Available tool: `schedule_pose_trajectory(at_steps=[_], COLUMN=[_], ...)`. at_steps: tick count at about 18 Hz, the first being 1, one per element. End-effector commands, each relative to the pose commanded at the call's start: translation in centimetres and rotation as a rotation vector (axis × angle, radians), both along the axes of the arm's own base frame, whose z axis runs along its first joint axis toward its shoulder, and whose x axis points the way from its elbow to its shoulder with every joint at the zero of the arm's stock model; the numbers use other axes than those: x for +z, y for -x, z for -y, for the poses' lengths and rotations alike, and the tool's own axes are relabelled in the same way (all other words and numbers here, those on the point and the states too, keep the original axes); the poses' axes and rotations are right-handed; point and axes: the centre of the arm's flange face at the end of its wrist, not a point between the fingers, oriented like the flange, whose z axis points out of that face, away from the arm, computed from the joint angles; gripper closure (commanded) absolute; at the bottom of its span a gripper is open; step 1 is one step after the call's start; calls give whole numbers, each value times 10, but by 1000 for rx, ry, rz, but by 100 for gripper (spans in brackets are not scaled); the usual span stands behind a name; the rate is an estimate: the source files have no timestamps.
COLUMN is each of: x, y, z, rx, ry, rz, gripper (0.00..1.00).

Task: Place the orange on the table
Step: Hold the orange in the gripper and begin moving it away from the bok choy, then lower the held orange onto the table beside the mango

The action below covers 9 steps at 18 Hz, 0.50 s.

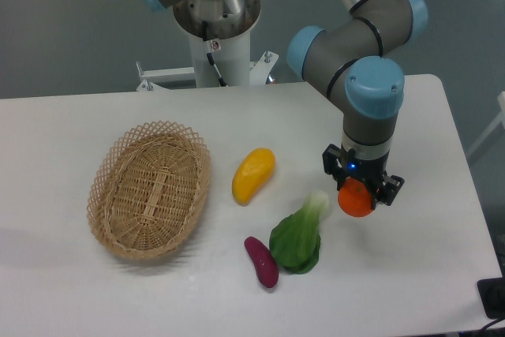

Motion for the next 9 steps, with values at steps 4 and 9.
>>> schedule_pose_trajectory(at_steps=[4, 9], x=[-17, -46], y=[-8, -28], z=[11, 24], rx=[3, -14], ry=[17, 22], rz=[31, 14], gripper=[60, 61])
